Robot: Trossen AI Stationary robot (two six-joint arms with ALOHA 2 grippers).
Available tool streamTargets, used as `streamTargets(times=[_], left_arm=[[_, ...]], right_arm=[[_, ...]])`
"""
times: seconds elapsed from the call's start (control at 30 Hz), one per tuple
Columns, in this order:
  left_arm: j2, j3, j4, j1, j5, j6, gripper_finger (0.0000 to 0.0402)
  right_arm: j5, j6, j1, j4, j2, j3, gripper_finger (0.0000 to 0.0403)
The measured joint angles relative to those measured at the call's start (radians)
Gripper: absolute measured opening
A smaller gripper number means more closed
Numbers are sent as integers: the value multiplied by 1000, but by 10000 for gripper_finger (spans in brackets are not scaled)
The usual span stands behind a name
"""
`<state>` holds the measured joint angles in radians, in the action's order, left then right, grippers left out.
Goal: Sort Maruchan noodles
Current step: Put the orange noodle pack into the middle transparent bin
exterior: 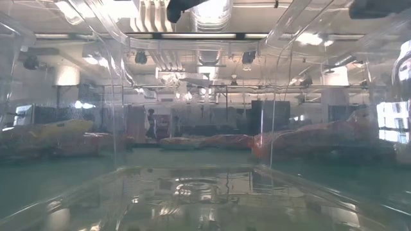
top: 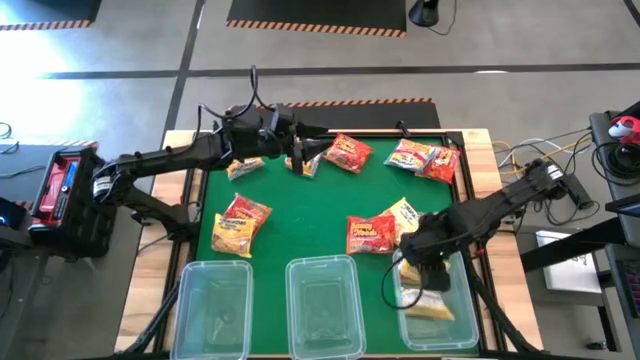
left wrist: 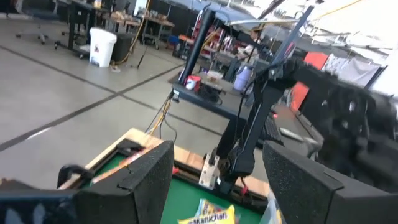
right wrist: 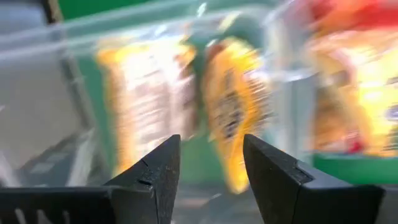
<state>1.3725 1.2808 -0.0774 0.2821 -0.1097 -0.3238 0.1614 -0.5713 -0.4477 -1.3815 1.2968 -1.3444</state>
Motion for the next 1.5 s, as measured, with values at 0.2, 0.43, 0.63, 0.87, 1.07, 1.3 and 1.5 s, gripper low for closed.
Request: streamTargets(times=[0.2, 0.43, 0.63, 0.87, 1.07, 1.3, 1.5], left_arm=[[0, 0, 95, -1, 4, -39, 231], [51, 0, 215, -2, 63, -139, 231], [158, 0, 241, 7, 136, -246, 231], [278, 2, 238, 3, 49, -368, 231], [331, 2, 238, -36, -40, -444, 231], [348, 2, 249, -103, -96, -453, 231], [367, 2, 264, -116, -95, -397, 231]], right_arm=[[-285, -3, 38, 4, -111, 1, 150], [-696, 7, 117, 34, -232, 6, 150], [-797, 42, 200, 227, -304, 64, 150], [-696, 155, 280, 458, -323, 223, 150], [-452, 183, 424, 624, -320, 367, 150], [-128, 190, 597, 785, -276, 466, 150], [-21, 304, 636, 783, -144, 472, 148]])
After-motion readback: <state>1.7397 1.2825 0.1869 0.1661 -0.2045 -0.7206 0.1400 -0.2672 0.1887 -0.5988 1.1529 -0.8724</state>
